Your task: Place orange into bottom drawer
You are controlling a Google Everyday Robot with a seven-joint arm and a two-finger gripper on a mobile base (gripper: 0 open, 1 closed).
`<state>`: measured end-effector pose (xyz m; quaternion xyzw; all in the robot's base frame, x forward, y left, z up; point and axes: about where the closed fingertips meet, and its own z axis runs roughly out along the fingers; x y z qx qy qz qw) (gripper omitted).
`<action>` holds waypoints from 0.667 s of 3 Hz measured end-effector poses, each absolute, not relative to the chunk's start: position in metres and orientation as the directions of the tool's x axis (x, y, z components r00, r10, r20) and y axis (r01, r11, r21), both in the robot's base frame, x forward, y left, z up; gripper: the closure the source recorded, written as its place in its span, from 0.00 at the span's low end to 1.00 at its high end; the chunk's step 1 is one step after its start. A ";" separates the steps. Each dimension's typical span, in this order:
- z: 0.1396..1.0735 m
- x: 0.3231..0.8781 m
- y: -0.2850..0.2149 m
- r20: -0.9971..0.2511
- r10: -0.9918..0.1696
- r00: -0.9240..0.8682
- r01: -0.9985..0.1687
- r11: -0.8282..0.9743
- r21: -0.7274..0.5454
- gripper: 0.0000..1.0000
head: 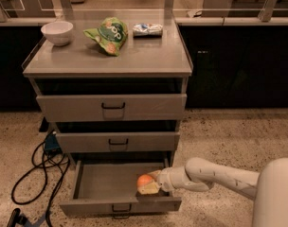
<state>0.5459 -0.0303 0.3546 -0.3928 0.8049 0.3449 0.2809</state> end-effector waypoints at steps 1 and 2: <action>0.325 0.564 -0.018 -0.690 -0.405 -0.601 -0.767 0.536 0.353 1.00; 0.321 0.581 -0.027 -0.699 -0.395 -0.596 -0.747 0.592 0.303 1.00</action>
Offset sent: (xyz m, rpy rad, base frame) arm 0.0130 0.0113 -0.0234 -0.0147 0.0378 -0.0649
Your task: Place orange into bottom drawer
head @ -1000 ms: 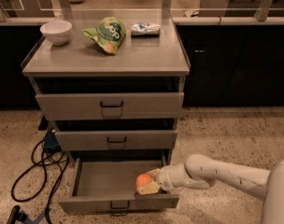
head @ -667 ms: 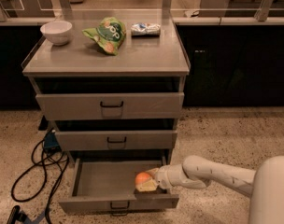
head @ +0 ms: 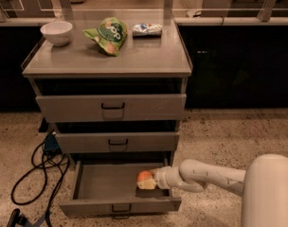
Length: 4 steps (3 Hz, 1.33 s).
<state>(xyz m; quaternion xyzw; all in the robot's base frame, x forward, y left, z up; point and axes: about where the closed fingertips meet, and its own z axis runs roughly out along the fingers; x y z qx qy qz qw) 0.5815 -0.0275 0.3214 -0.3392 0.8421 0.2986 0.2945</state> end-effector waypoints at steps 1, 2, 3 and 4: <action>0.321 0.582 -0.027 -0.698 -0.395 -0.597 -0.747 0.592 0.303 1.00; 0.290 0.596 -0.025 -0.675 -0.421 -0.606 -0.731 0.631 0.262 1.00; 0.246 0.636 -0.020 -0.658 -0.414 -0.629 -0.663 0.728 0.176 1.00; 0.246 0.635 -0.019 -0.657 -0.415 -0.630 -0.664 0.726 0.178 1.00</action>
Offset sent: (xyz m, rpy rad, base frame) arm 0.0424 0.0008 -0.0902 -0.1881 -0.0140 -0.0902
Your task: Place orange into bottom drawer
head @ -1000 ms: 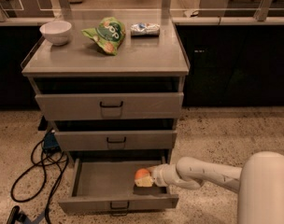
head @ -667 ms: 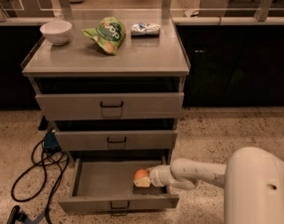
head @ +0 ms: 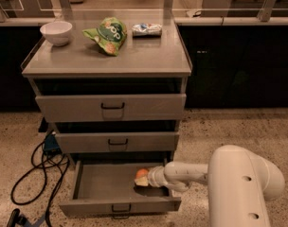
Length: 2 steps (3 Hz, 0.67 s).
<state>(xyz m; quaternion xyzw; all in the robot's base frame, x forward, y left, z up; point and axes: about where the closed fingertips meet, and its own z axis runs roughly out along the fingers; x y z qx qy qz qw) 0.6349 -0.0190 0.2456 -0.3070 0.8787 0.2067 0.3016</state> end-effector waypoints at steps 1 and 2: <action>0.224 0.638 -0.023 -0.627 -0.446 -0.639 -0.661 0.736 0.150 1.00; 0.185 0.649 -0.034 -0.570 -0.461 -0.680 -0.632 0.763 0.138 1.00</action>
Offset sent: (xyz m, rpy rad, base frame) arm 0.0359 -0.0365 -0.1077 -0.1852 0.1123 -0.0803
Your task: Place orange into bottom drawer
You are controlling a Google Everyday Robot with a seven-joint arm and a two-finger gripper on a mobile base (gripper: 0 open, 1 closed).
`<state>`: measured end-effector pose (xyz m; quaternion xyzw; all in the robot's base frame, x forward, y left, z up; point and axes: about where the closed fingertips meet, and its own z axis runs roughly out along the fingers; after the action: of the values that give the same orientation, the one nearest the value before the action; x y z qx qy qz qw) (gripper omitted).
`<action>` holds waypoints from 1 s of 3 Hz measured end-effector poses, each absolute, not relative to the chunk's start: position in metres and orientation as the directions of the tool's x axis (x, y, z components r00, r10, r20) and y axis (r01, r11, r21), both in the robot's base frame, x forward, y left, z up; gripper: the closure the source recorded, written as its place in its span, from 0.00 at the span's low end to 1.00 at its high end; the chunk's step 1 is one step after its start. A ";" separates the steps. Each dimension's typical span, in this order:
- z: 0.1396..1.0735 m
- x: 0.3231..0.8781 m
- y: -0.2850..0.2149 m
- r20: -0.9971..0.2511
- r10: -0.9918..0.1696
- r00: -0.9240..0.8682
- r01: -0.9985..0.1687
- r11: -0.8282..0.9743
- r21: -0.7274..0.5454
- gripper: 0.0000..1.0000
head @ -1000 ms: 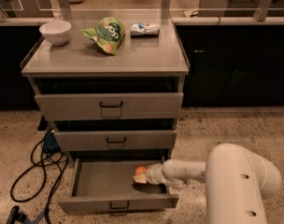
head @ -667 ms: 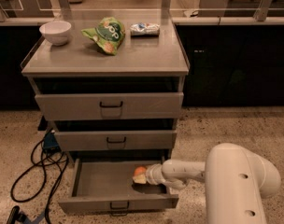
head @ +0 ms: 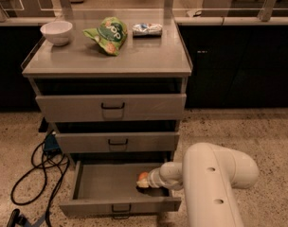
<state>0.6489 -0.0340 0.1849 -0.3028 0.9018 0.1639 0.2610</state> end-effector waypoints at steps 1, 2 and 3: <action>0.157 0.658 -0.042 -0.535 -0.460 -0.708 -0.611 0.779 0.139 1.00; 0.156 0.660 -0.044 -0.535 -0.461 -0.708 -0.610 0.780 0.135 0.81; 0.156 0.660 -0.044 -0.535 -0.461 -0.708 -0.610 0.780 0.135 0.58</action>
Offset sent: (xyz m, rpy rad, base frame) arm 0.0076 -0.0067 -0.0235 -0.0209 0.0286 -0.0177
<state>0.6597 -0.0438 0.1557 -0.2940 0.9114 0.1528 0.2442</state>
